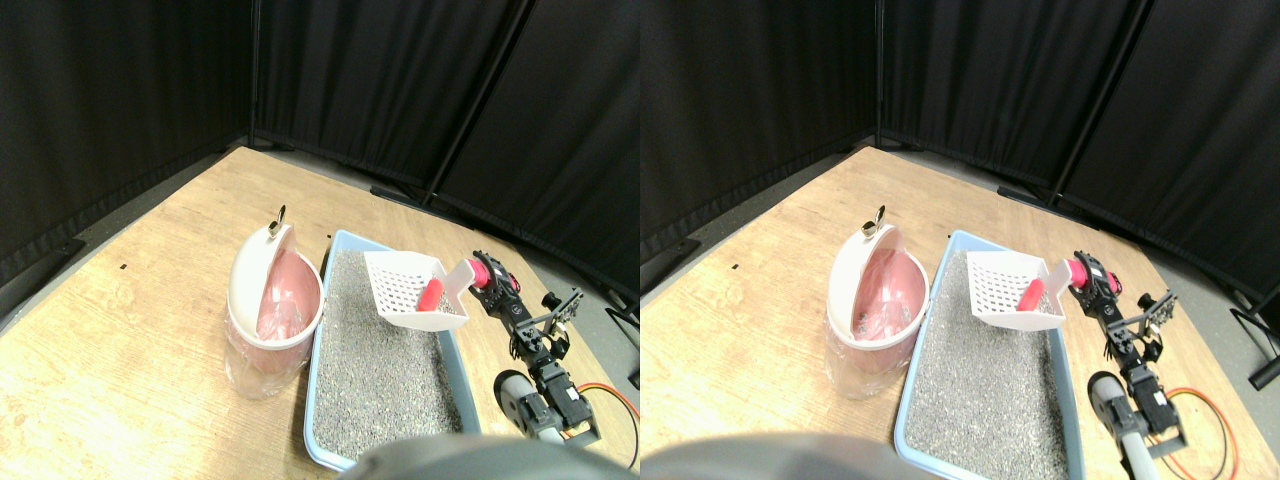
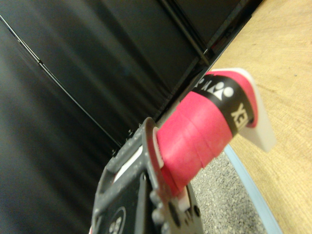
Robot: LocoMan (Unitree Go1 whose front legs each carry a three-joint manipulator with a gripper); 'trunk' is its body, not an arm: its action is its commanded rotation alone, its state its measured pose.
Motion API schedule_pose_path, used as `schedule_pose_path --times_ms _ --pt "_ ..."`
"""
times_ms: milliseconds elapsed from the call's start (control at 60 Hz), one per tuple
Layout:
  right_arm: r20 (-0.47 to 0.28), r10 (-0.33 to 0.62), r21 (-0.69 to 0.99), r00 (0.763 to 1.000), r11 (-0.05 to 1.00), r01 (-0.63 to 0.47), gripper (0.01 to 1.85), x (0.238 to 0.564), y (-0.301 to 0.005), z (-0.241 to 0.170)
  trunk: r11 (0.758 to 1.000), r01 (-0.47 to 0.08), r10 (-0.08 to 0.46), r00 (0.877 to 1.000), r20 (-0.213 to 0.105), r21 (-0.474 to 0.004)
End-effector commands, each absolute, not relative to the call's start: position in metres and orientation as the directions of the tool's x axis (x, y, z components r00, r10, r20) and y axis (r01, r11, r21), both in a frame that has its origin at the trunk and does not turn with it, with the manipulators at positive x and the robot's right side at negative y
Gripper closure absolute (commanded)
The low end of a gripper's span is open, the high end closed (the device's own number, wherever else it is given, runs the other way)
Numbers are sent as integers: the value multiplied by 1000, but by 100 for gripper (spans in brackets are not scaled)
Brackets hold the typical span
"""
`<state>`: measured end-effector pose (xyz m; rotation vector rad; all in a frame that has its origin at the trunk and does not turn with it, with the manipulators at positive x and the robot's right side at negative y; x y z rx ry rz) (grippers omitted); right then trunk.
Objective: Scoop (unimanual)
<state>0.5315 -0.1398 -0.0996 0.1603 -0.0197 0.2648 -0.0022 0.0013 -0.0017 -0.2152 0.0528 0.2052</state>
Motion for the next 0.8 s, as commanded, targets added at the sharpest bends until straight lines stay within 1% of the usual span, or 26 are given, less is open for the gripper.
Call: schedule_pose_path --times_ms 17,150,233,317,367,533,667,800 --pt "91 273 164 958 944 -285 181 531 -134 -89 947 -244 230 969 -88 -207" --pt "65 297 153 953 941 -303 181 532 -127 -88 941 -261 248 965 -89 -216" --pt "59 312 157 948 935 -317 181 534 -123 -88 936 -273 260 962 -87 -221" --pt "53 311 162 949 935 -316 181 535 -120 -87 933 -281 268 959 -88 -225" --pt "48 326 170 944 929 -329 181 536 -118 -86 930 -287 274 958 -88 -228" --pt "28 331 182 943 926 -330 181 539 -109 -86 922 -306 296 952 -79 -235" --pt "27 358 201 934 913 -355 181 543 -101 -88 916 -321 312 947 -76 -239" --pt "18 362 205 932 911 -358 181 546 -97 -89 912 -332 324 943 -73 -242"
